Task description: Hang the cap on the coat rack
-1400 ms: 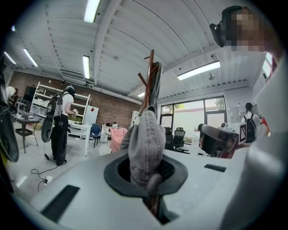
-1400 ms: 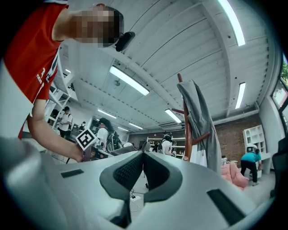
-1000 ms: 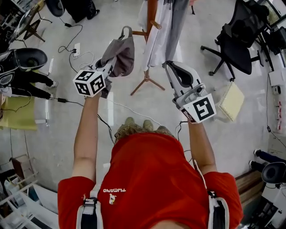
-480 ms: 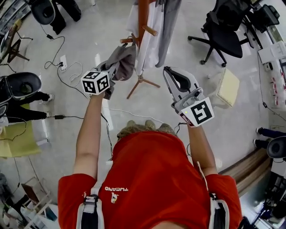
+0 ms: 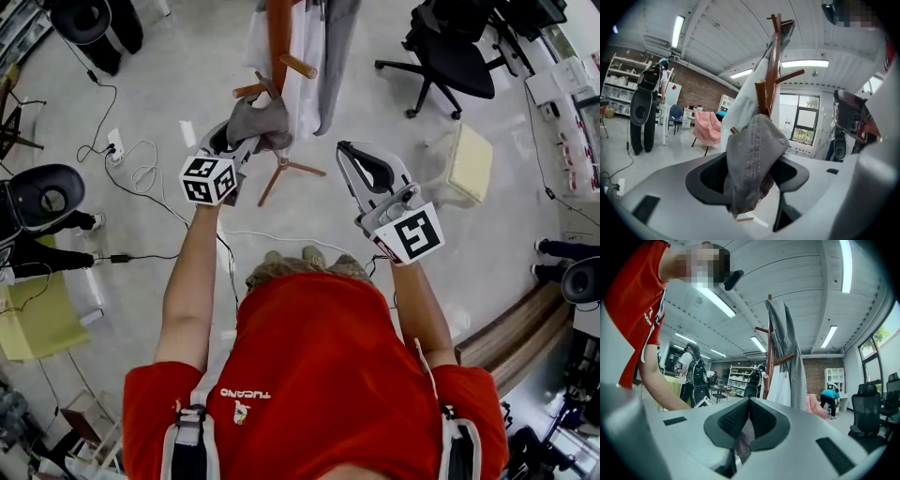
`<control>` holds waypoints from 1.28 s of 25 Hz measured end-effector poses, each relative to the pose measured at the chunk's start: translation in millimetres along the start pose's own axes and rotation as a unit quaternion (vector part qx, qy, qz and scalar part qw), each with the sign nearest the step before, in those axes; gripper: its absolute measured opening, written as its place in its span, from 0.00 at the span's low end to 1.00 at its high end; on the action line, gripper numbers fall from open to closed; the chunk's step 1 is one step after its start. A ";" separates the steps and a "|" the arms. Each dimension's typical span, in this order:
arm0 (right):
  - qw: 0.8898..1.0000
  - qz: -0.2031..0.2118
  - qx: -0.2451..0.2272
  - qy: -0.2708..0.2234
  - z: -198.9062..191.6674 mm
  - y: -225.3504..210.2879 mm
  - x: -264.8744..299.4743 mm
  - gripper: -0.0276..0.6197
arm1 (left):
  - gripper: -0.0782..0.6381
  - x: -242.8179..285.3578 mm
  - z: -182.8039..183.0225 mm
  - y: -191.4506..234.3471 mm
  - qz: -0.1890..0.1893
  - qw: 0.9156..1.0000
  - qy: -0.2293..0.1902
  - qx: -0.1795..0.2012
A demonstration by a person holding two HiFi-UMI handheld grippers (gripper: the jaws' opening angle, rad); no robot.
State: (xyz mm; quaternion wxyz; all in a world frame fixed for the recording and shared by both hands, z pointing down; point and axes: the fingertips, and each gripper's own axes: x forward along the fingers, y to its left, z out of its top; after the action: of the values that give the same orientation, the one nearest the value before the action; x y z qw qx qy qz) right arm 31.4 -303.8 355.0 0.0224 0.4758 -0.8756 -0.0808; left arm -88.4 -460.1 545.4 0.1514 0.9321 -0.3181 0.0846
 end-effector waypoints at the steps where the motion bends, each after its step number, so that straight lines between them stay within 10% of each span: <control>1: 1.000 -0.001 0.001 0.002 -1.5 -2.8 0.3 0.08 | 0.50 1.4 -0.6 -1.0 0.004 1.000 -0.002 0.014; 11: 1.000 0.017 0.007 0.000 -7.6 -2.4 11.4 0.08 | 0.68 -27.2 3.9 -10.9 0.026 0.996 -0.021 0.079; 24: 0.995 0.068 0.053 -0.059 17.4 16.9 19.4 0.08 | 0.66 -92.0 112.6 -142.8 -0.032 0.985 -0.148 0.085; 29: 0.989 0.084 0.076 -0.098 45.0 23.7 9.7 0.08 | 0.21 -116.0 147.5 -168.8 -0.008 0.979 -0.175 0.101; 32: 0.986 0.093 0.076 -0.112 58.0 25.8 6.2 0.08 | 0.14 -124.0 161.0 -173.3 0.007 0.978 -0.182 0.103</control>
State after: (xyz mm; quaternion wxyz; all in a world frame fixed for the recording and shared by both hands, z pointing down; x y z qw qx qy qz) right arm -0.2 -288.2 301.8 -0.1049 0.3802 -0.9167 -0.0645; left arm -68.4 -313.6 323.0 -0.0064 0.9401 -0.3366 -0.0526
